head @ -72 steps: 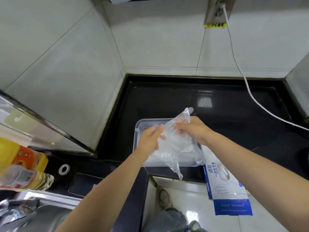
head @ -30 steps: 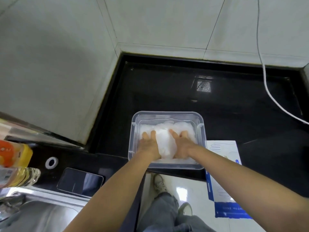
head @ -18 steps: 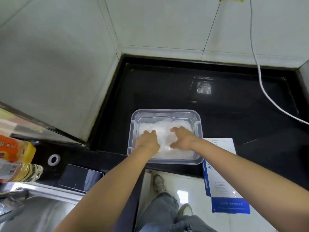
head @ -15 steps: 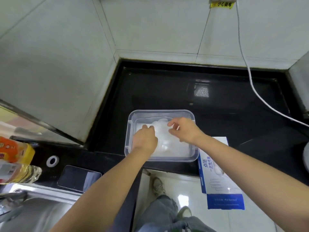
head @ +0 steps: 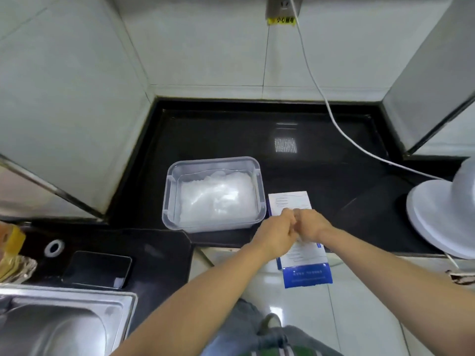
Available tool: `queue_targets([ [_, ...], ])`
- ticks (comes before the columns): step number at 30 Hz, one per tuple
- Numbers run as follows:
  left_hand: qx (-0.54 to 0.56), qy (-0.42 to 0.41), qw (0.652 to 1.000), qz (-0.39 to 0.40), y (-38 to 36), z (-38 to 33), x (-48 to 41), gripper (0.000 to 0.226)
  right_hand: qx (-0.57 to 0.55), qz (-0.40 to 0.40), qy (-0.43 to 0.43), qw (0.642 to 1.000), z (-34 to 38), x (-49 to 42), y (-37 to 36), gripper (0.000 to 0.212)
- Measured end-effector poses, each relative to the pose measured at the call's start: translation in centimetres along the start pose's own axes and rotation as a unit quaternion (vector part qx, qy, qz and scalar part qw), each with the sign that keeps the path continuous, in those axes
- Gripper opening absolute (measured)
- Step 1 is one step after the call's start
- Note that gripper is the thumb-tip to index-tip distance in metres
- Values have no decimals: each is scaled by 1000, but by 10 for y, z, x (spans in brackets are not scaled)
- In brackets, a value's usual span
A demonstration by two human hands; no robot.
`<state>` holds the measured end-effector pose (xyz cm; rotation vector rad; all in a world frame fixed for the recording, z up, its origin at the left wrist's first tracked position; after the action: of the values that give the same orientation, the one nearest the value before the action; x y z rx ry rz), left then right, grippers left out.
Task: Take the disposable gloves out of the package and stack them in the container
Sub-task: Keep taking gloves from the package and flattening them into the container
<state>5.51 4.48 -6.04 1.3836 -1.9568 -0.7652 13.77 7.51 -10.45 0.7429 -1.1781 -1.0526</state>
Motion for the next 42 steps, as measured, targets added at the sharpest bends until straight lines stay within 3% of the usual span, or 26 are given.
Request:
queue_targets([
  [5, -12, 101, 994, 41, -32, 35, -1, 52, 59, 3, -4, 998, 0, 2, -26, 35],
  [9, -30, 104, 993, 37, -39, 40, -4, 53, 89, -39, -8, 995, 0, -2, -26, 36],
  [13, -56, 92, 993, 42, -41, 43, -6, 61, 24, -89, -27, 995, -8, -8, -21, 10],
  [15, -71, 76, 993, 48, -41, 43, -6, 67, -81, -98, -70, 989, -21, -11, -19, 16],
  [19, -89, 68, 993, 38, -41, 41, -6, 69, -349, -141, -87, 922, -34, -15, 8, 16],
  [22, -91, 72, 992, 48, -43, 38, -6, 63, -538, -178, -74, 820, -32, -15, 53, 9],
  [24, -76, 77, 993, 57, -41, 34, -6, 59, -603, -170, -84, 775, -29, -17, 72, 2],
  [27, -26, 81, 996, 41, -28, 28, -11, 42, -596, -159, -69, 784, -20, -18, 85, 4],
  [30, 57, 82, 994, -34, 1, 16, -18, 35, -592, -164, -70, 786, -18, -17, 84, 12],
  [32, 156, 112, 974, -123, 29, 11, -20, 20, -595, -162, -73, 784, -18, -18, 81, 14],
  [34, 288, 156, 923, -203, 56, 11, -19, 11, -592, -158, -65, 788, -15, -19, 82, 11],
  [36, 397, 197, 863, -242, 70, 18, -21, 40, -568, -160, -49, 806, -10, -19, 85, 8],
  [39, 483, 259, 788, -281, 86, 38, -24, 59, -535, -153, -20, 831, 0, -20, 86, 9],
  [42, 517, 324, 757, -232, 90, 53, -28, 77, -506, -145, 30, 850, 13, -22, 88, 10],
])
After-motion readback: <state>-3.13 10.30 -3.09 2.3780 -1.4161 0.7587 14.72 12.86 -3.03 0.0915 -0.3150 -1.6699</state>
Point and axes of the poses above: each hand's wrist, its own x-axis away from the middle knuckle, its own y-axis out of the back of the hand, z = x × y, the point moved 10 cm from there along -x, towards the middle knuckle, and after that the axes turned 13 degrees about -z, right-handed, at the moved point
